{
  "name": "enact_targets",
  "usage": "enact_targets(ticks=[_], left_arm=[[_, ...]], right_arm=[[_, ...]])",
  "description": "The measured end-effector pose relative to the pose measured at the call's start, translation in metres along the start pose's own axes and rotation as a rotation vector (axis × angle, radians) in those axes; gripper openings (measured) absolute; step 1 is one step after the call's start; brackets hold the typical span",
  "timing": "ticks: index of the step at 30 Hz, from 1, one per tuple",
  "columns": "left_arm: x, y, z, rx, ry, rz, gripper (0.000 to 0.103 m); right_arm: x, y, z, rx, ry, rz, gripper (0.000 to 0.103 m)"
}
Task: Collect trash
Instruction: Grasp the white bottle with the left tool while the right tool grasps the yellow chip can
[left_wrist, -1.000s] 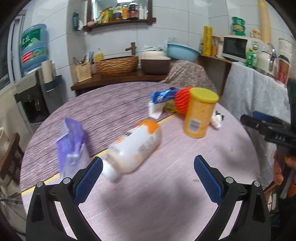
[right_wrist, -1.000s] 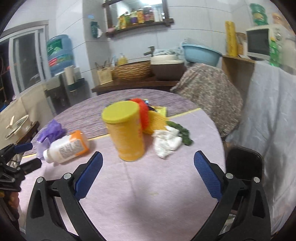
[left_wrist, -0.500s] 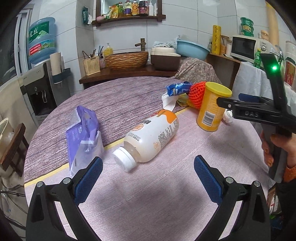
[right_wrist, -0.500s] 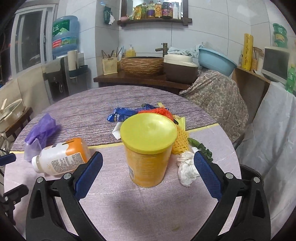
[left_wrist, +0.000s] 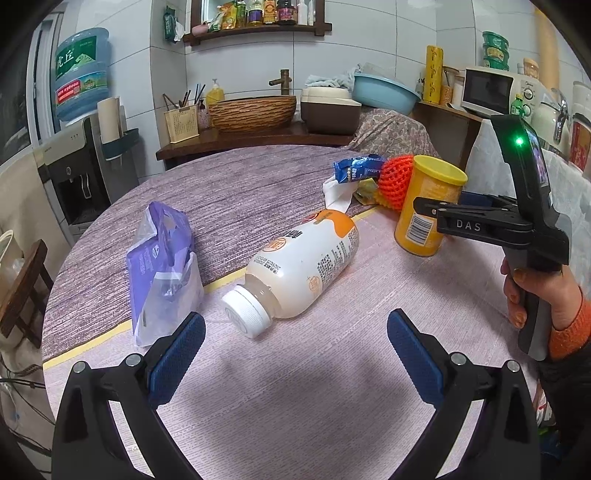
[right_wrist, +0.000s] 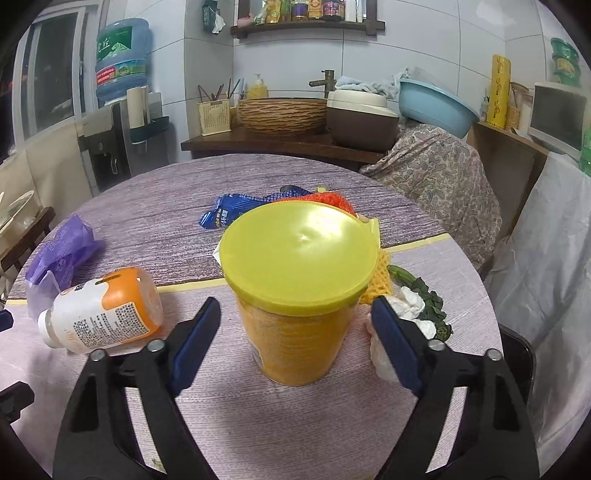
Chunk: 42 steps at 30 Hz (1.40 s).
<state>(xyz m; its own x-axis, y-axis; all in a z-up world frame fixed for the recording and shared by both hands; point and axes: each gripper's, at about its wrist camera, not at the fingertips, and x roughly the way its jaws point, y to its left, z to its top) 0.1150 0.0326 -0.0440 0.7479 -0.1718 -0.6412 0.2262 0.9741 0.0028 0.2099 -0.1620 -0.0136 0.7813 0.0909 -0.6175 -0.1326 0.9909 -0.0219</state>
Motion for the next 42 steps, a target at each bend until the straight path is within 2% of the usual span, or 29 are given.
enact_targets(ticks=[1, 10, 14, 23, 24, 25, 27, 33, 35, 36, 42], left_arm=[[0.001, 0.0, 0.0, 0.005, 0.002, 0.001, 0.098], [0.008, -0.008, 0.005, 0.049, 0.021, 0.011, 0.098], [0.009, -0.012, 0.018, 0.116, 0.015, 0.017, 0.098], [0.031, -0.025, 0.04, 0.289, 0.061, 0.047, 0.098], [0.034, -0.026, 0.041, 0.297, 0.069, 0.041, 0.098], [0.037, -0.026, 0.042, 0.301, 0.075, 0.039, 0.098], [0.044, -0.027, 0.045, 0.312, 0.095, 0.035, 0.098], [0.072, -0.03, 0.056, 0.374, 0.178, 0.046, 0.098], [0.08, -0.033, 0.058, 0.384, 0.21, 0.036, 0.098], [0.084, -0.034, 0.059, 0.392, 0.225, 0.039, 0.098], [0.101, -0.04, 0.065, 0.415, 0.302, 0.031, 0.084]], right_arm=[[0.0, -0.001, 0.0, 0.003, -0.001, 0.002, 0.067], [0.0, -0.003, -0.001, 0.007, -0.012, 0.021, 0.066], [-0.004, -0.007, -0.002, 0.021, -0.009, 0.036, 0.066], [-0.008, -0.006, -0.004, 0.011, -0.003, 0.066, 0.067], [-0.007, -0.005, -0.003, 0.011, -0.01, 0.073, 0.067], [-0.005, -0.005, -0.002, 0.013, -0.012, 0.079, 0.072], [-0.002, -0.005, 0.0, 0.024, -0.013, 0.068, 0.081], [0.011, 0.0, 0.007, 0.01, -0.006, 0.055, 0.081], [0.012, 0.0, 0.007, 0.011, -0.007, 0.044, 0.077], [0.012, -0.001, 0.006, 0.015, -0.005, 0.047, 0.068], [0.006, -0.008, 0.003, 0.039, -0.007, 0.051, 0.067]])
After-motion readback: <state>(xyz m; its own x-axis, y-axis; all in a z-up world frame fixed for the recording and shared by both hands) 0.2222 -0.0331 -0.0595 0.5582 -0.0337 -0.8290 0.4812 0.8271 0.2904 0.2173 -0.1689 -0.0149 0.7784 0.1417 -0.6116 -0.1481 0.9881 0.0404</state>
